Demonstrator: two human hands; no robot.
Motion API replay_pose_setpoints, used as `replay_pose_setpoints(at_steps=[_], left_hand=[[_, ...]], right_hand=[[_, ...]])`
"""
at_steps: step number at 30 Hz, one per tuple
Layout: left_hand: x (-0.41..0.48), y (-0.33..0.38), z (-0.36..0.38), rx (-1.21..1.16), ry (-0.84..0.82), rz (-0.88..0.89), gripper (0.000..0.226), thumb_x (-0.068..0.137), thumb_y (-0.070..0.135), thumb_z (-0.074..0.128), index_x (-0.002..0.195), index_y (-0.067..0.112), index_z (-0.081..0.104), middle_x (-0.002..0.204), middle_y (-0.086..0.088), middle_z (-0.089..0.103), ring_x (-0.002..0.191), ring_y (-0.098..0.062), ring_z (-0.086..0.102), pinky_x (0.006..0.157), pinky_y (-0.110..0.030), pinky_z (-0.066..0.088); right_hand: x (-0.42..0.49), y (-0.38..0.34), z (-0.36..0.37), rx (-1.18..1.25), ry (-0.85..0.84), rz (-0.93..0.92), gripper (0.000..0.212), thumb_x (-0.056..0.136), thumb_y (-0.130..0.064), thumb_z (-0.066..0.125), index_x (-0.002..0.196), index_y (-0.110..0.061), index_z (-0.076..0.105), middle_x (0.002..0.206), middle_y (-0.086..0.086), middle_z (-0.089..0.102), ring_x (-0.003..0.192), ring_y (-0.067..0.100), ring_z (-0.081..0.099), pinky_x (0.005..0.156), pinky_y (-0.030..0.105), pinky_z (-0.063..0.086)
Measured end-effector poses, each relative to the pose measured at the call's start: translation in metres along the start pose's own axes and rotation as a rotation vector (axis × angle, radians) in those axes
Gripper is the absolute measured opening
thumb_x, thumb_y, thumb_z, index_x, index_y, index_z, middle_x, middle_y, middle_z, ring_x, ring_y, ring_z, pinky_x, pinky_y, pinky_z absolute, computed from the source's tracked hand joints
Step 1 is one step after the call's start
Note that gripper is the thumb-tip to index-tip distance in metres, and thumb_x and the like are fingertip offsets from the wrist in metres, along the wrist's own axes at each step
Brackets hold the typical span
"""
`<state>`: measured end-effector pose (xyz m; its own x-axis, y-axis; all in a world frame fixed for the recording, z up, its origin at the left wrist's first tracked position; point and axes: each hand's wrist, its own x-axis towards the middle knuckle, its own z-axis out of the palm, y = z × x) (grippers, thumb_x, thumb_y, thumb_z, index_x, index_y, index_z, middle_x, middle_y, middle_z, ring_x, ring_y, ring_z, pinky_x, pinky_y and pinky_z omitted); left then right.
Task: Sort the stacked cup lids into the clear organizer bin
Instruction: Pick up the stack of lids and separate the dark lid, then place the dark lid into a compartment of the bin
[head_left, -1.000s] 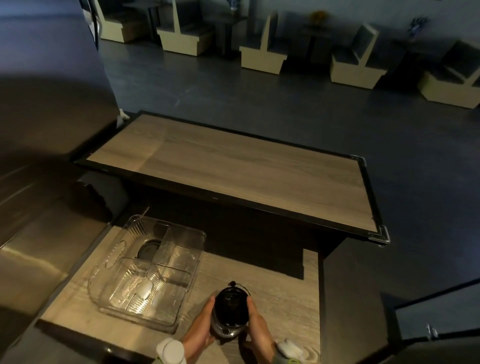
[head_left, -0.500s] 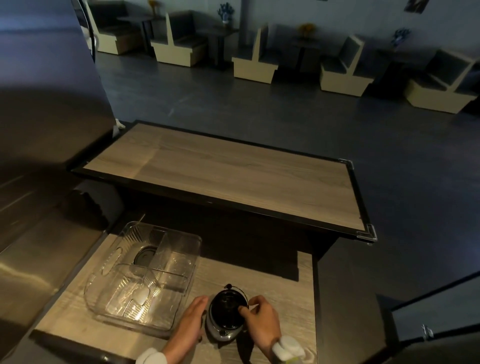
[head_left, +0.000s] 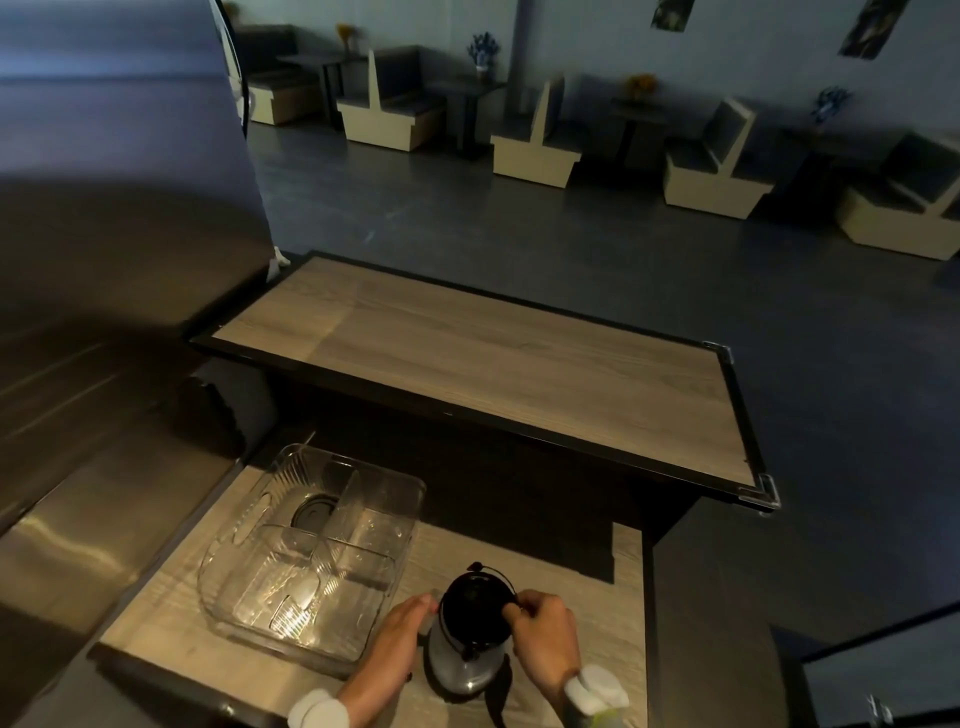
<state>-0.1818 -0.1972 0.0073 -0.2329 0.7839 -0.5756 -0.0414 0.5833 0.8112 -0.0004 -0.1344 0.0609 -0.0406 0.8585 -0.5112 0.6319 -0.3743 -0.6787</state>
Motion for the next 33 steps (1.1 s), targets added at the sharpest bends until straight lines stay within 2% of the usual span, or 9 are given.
replay_pose_setpoints(at_steps=[2,5,7,11,16,23,27,30,33], left_hand=[[-0.006,0.005,-0.001,0.094,0.042,0.136,0.035,0.104,0.030,0.041,0.126,0.014,0.063,0.134,-0.007,0.060,0.129,-0.023,0.052,0.112,-0.041,0.038],[-0.019,0.015,-0.001,0.205,0.023,0.312,0.026,0.103,0.027,0.043,0.115,0.042,0.060,0.127,0.018,0.060,0.123,-0.006,0.054,0.101,-0.026,0.042],[-0.025,0.020,-0.002,0.248,-0.007,0.379,0.035,0.100,0.025,0.049,0.119,0.054,0.051,0.129,0.034,0.048,0.125,-0.001,0.049,0.104,-0.026,0.040],[-0.031,0.034,0.000,0.321,-0.059,0.508,0.066,0.092,0.026,0.061,0.142,0.059,0.030,0.138,0.053,0.022,0.137,0.009,0.030,0.116,-0.030,0.030],[-0.029,0.053,0.000,0.357,-0.076,0.634,0.062,0.091,0.016,0.064,0.131,0.059,0.046,0.147,0.042,0.028,0.138,0.018,0.023,0.115,-0.025,0.026],[-0.030,0.059,-0.018,0.292,-0.083,0.654,0.045,0.093,0.011,0.060,0.114,0.052,0.059,0.133,0.038,0.048,0.128,0.016,0.042,0.103,-0.009,0.040],[-0.030,0.061,-0.032,0.145,-0.106,0.570,0.038,0.094,0.013,0.061,0.112,0.046,0.064,0.123,0.025,0.061,0.120,0.000,0.059,0.096,-0.020,0.052],[-0.028,0.060,-0.045,0.082,-0.101,0.507,0.032,0.095,0.020,0.061,0.114,0.046,0.064,0.120,0.018,0.068,0.114,-0.007,0.066,0.092,-0.031,0.057],[-0.023,0.058,-0.062,0.045,-0.020,0.508,0.028,0.092,0.029,0.063,0.115,0.045,0.063,0.118,0.011,0.072,0.113,-0.007,0.067,0.094,-0.034,0.055]], right_hand=[[0.003,-0.002,-0.006,0.055,0.003,0.007,0.015,0.089,-0.022,0.060,0.087,-0.020,0.075,0.083,-0.002,0.075,0.081,0.015,0.070,0.080,0.038,0.060],[0.006,-0.004,-0.017,0.156,0.032,0.041,0.018,0.092,-0.021,0.058,0.086,-0.020,0.075,0.081,0.001,0.074,0.071,0.014,0.067,0.064,0.031,0.058],[0.007,-0.006,-0.023,0.206,0.060,0.046,0.020,0.094,-0.020,0.056,0.085,-0.019,0.074,0.077,0.003,0.073,0.060,0.013,0.062,0.050,0.023,0.048],[0.004,-0.017,-0.033,0.259,-0.001,0.043,0.023,0.093,-0.016,0.055,0.083,-0.010,0.075,0.065,0.005,0.063,0.050,0.012,0.051,0.042,0.022,0.038],[-0.007,-0.033,-0.034,0.250,-0.115,0.037,0.026,0.092,-0.015,0.053,0.087,0.002,0.072,0.065,0.007,0.052,0.046,0.012,0.044,0.041,0.024,0.030],[-0.009,-0.040,-0.029,0.350,-0.221,-0.007,0.034,0.098,-0.036,0.048,0.089,-0.012,0.071,0.063,0.000,0.056,0.048,0.009,0.049,0.042,0.022,0.037],[-0.004,-0.045,-0.014,0.252,-0.150,-0.109,0.039,0.098,-0.053,0.039,0.106,-0.028,0.066,0.099,-0.002,0.068,0.079,0.011,0.066,0.061,0.022,0.053],[-0.001,-0.057,-0.003,0.279,-0.186,-0.216,0.035,0.097,-0.057,0.036,0.122,-0.045,0.056,0.117,-0.024,0.053,0.107,0.001,0.055,0.084,0.023,0.050],[0.003,-0.073,0.008,0.301,-0.285,-0.316,0.030,0.099,-0.046,0.041,0.126,-0.053,0.053,0.123,-0.025,0.052,0.115,-0.002,0.050,0.093,0.022,0.044]])
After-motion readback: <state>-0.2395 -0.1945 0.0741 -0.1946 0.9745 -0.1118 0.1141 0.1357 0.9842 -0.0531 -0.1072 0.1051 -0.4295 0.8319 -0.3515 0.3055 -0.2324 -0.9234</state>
